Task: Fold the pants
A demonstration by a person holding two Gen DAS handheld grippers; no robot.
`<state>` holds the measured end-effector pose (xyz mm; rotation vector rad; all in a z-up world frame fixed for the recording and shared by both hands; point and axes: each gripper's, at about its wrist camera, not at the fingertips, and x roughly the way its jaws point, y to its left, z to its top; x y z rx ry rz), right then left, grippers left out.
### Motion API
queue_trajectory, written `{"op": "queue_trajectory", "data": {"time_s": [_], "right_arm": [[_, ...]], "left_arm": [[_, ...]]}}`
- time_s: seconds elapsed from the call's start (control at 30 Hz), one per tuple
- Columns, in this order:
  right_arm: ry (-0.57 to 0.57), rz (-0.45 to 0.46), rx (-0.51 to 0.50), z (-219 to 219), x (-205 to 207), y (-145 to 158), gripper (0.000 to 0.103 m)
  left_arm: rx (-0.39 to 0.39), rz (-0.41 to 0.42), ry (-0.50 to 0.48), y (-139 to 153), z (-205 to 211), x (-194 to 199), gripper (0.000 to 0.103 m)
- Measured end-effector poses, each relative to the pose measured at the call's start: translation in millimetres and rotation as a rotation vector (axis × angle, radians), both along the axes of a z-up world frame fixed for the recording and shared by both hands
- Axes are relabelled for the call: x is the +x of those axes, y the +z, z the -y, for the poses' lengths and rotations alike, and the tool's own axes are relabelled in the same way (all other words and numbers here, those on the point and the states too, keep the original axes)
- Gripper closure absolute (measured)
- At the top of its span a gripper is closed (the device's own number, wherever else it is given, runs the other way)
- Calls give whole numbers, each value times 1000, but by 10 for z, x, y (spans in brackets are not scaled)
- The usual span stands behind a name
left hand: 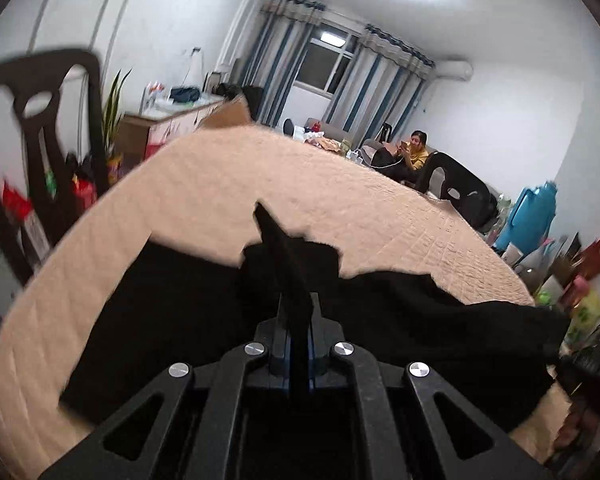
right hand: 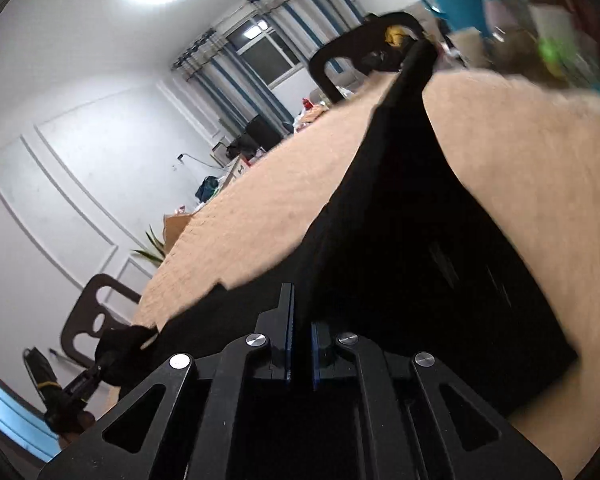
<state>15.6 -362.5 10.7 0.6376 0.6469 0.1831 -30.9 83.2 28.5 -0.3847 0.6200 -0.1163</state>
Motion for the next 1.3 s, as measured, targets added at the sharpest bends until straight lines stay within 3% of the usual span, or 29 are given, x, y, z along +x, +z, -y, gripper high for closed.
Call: {"op": "queue_trajectory", "data": {"time_s": [0.13,0.2,0.3,0.37,0.4,0.67,0.73,0.77,0.8,0.83,0.9,1.03,1.1,1.2,1.3], "right_arm": [[-4,-85,36,87,-122,-305,97],[-3,-85,81,154,-124,-360,96],[-33,-50,44,186,-160,-279,84],[-38,-29,49,186,-176,-250,64],[-45,-22,64,218,-141,-218,61],[-126,-14,73,439,-141,-212,61],[-145,-16,64,455,-136,-210,61],[-150,-15,65,452,-139,-209,61],[-154,-13,68,456,-137,-218,61],[-157,-13,64,466,-128,-217,61],[-163,-12,43,477,-131,-195,61],[-195,-5,23,508,-182,-177,62],[-199,-10,18,500,-193,-203,63],[-197,-13,17,510,-190,-209,67],[-204,-15,18,542,-200,-201,68]], "left_arm": [[-61,-61,5,-291,-113,-118,91],[-103,-57,18,-353,-169,-179,88],[-106,-29,42,-331,-192,-187,75],[-112,-25,42,-315,-208,-147,67],[-115,-32,44,-317,-224,-126,65],[-161,-131,16,-319,-292,161,63],[-156,-145,-8,-298,-260,255,64],[-138,-150,-14,-290,-235,299,70],[-98,-150,-14,-283,-222,340,94],[-60,-153,-5,-268,-202,369,99],[-47,-107,49,-175,-262,318,99],[-78,68,216,48,-541,-191,99],[-103,52,246,-55,-616,-370,99],[-77,-26,246,-308,-598,-428,99],[-128,-67,254,-464,-634,-378,99]]}}
